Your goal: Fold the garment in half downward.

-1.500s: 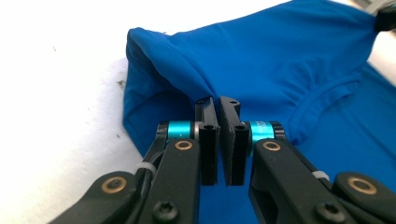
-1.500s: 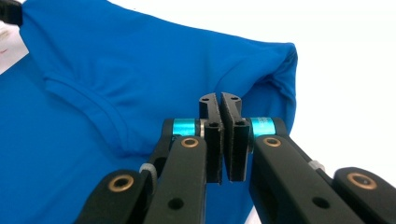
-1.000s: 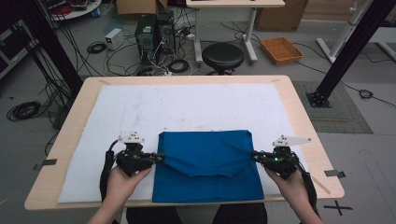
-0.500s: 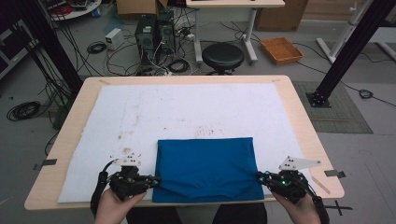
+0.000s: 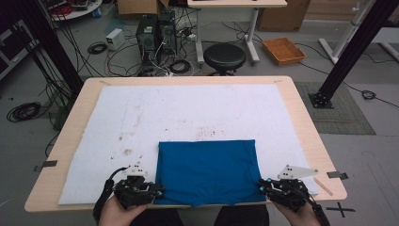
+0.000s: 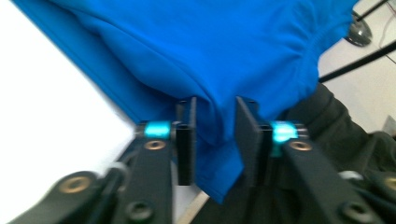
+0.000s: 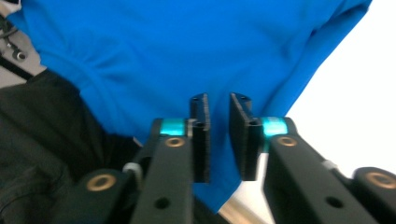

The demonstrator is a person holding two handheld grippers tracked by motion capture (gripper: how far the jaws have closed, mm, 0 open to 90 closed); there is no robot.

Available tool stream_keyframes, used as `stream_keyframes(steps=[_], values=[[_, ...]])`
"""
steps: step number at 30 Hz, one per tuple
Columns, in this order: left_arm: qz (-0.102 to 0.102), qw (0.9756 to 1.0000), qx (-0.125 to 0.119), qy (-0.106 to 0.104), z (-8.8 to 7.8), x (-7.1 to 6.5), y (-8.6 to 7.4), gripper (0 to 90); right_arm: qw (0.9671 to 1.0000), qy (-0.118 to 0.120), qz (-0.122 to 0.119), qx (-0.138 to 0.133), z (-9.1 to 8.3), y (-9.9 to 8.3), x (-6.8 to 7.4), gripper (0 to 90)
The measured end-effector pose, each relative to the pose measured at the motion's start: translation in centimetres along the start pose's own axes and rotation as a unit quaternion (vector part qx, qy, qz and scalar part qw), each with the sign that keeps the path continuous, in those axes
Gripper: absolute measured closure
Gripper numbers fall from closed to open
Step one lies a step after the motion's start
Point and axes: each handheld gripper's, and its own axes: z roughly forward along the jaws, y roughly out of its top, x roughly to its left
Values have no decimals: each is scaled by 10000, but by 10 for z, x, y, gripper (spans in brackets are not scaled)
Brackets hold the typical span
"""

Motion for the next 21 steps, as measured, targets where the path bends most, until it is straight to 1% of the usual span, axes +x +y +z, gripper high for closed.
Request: stream_keyframes(steps=[2,4,5,7,8,11,12,14,15,17,18,19,21], values=[[-29,9997,-167,175,-3,5,6,599,9998,-136,28,-118,-1,6,-4,719],[-105,9986,-366,373,-4,14,15,573,9992,-310,34,-260,0,16,-11,681],[-144,9979,-455,445,-4,19,20,571,9987,-386,74,-311,2,21,-16,675],[-180,9959,-642,610,-2,28,31,571,9975,-544,125,-442,6,33,-27,660],[-184,9950,-698,692,-1,33,36,567,9967,-616,163,-512,10,38,-33,658],[-176,9910,-849,1017,8,48,50,546,9944,-761,372,-632,23,54,-52,629],[-207,9899,-864,1104,11,54,54,544,9938,-779,454,-658,28,58,-58,618],[-301,9883,-897,1197,19,65,61,545,9921,-862,626,-655,39,65,-70,587],[-322,9876,-889,1250,24,70,64,543,9914,-906,676,-661,45,68,-75,586],[-355,9853,-887,1419,32,79,70,540,9909,-921,780,-597,56,72,-84,586],[-379,9846,-874,1469,35,83,72,536,9904,-960,812,-576,62,74,-88,586],[-428,9841,-880,1483,39,87,73,531,9904,-951,845,-541,66,75,-91,586],[-489,9849,-796,1458,47,94,76,531,9903,-957,898,-451,73,76,-94,586]])
